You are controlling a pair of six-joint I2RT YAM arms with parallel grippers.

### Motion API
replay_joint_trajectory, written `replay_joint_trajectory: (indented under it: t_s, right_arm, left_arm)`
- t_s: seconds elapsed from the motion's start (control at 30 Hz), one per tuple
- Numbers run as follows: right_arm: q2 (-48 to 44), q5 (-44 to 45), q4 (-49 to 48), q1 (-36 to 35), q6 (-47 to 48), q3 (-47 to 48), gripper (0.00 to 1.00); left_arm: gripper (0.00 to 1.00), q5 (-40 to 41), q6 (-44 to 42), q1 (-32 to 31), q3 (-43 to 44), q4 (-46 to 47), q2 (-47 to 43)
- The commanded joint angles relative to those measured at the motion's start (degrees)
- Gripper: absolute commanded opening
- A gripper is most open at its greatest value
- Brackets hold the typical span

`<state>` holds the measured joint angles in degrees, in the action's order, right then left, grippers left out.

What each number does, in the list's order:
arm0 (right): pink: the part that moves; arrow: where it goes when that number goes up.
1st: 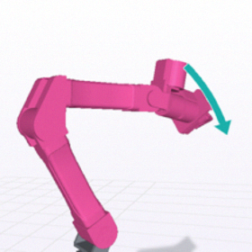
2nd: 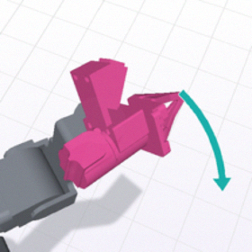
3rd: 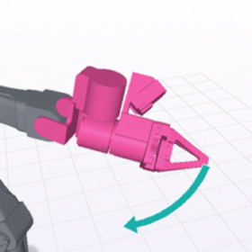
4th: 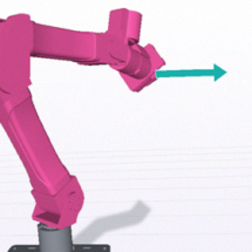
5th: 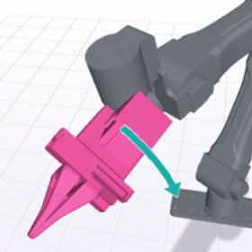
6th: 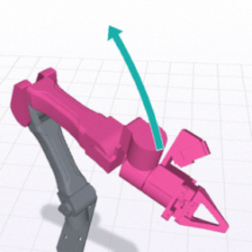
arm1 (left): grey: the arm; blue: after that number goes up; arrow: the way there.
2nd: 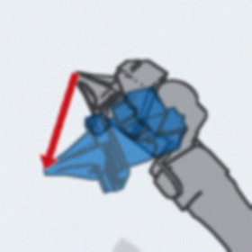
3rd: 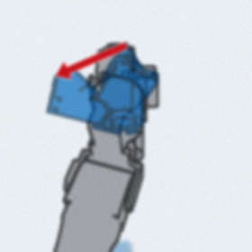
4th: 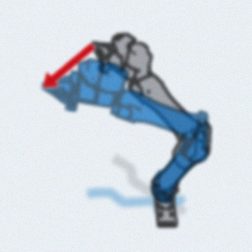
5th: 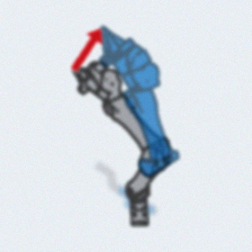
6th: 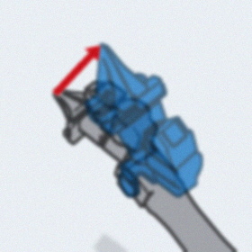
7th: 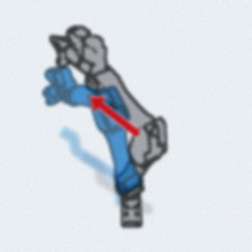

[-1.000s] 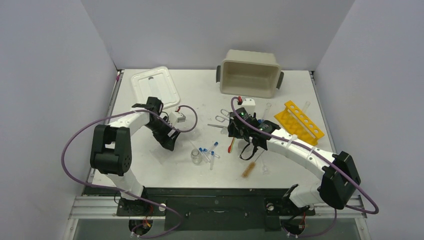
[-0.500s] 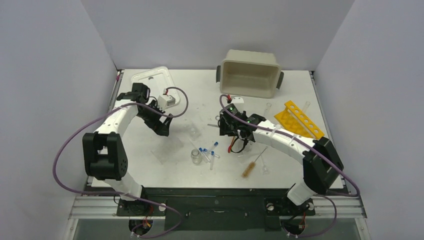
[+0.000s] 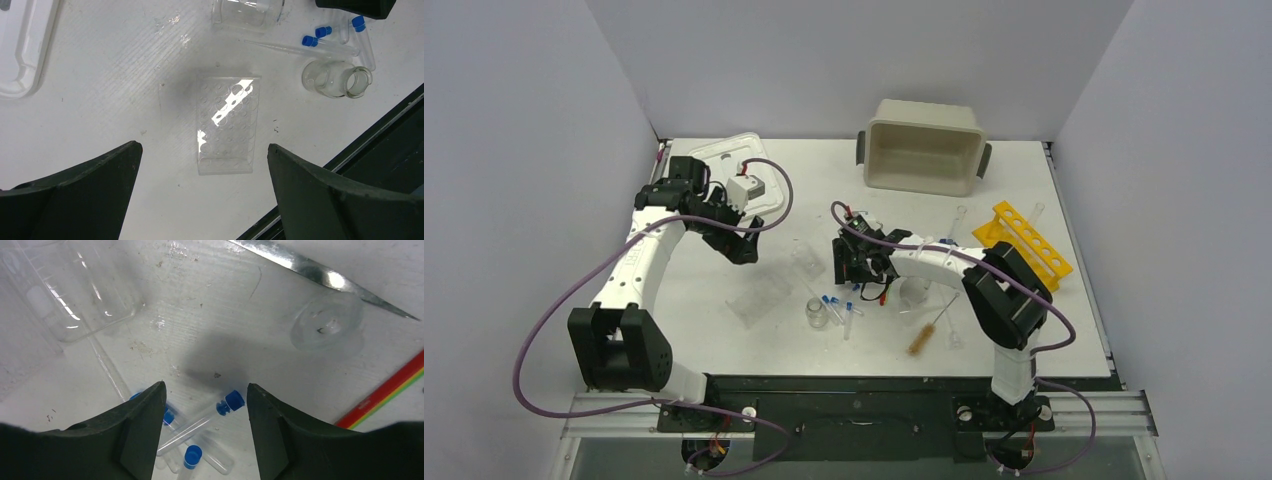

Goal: Organize the chemistry lab equipment
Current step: Move the test tube rack to the center of the board, then pick up the test tube at the center of the board.

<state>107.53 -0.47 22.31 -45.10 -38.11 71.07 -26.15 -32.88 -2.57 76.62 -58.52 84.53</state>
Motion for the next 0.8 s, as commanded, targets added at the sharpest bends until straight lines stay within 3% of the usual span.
replay_joint_trajectory:
  t_s: [0.0,0.43,0.57,0.77]
  right_arm:
    - [1.0,-4.0,-3.0,-0.5,-0.9,2.4,0.56]
    - [-2.6,12.3,11.4,-1.5,-3.9,5.0,0.59]
    - [-2.7,11.1,14.9,-2.4,-5.0,6.9,0.59]
    - [0.0,-1.1,13.9,-0.8,-5.9,7.2,0.64]
  left_arm:
    - [0.97,-0.1,1.5,0.1,0.3,-0.5,-1.4]
    - [0.97,0.9,1.8,0.0,0.1,0.5,-0.4]
    - [0.97,1.8,1.0,0.0,-0.3,0.7,-0.9]
    - [0.97,3.7,-0.5,0.0,-0.9,1.1,-1.4]
